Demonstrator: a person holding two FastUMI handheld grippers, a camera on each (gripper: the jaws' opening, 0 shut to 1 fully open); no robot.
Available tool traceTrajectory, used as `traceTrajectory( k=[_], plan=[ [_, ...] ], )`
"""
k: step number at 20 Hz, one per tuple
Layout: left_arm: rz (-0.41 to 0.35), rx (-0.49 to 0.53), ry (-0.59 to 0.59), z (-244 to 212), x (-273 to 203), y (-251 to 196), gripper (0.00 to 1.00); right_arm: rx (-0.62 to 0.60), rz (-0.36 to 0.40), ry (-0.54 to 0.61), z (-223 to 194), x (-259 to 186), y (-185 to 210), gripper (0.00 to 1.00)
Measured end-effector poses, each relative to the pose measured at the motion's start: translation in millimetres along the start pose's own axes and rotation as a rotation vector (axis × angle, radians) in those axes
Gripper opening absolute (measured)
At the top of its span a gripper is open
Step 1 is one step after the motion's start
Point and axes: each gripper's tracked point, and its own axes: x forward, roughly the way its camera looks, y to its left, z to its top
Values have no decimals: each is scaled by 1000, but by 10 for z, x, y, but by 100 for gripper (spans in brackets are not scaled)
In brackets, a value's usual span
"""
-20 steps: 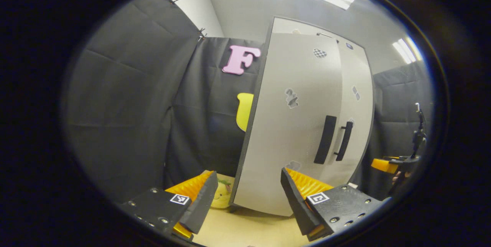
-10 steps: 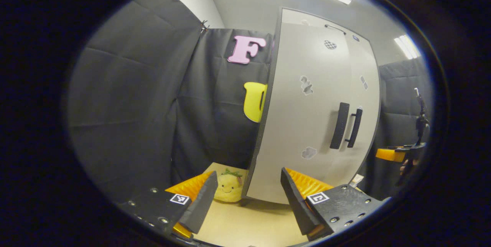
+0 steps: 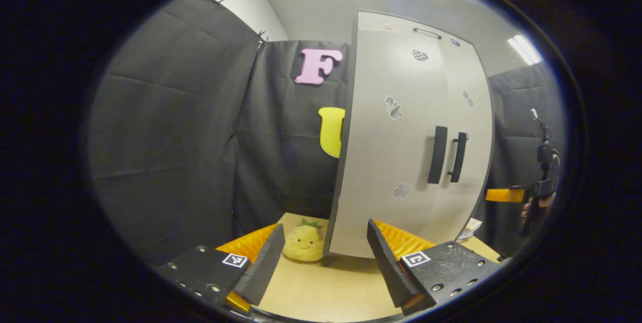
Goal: Grab one shoe with the right hand and put it into the shoe cabinet, grab the other shoe with the left hand and put it into the shoe cabinet; then close the right door with the right hand and the left door with the left hand.
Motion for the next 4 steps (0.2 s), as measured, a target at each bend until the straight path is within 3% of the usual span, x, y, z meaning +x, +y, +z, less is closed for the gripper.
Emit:
traceTrajectory(
  k=[1,2,4],
  plan=[
    [1,7,0,20,6,-72,88,2,9,0,-13,9,-39,98],
    [4,14,-2,40,0,-150,100,0,20,2,-38,21,-96,98],
    [16,27,-6,91,29,-346,100,-10,37,6,-72,54,-253,98]
  ],
)
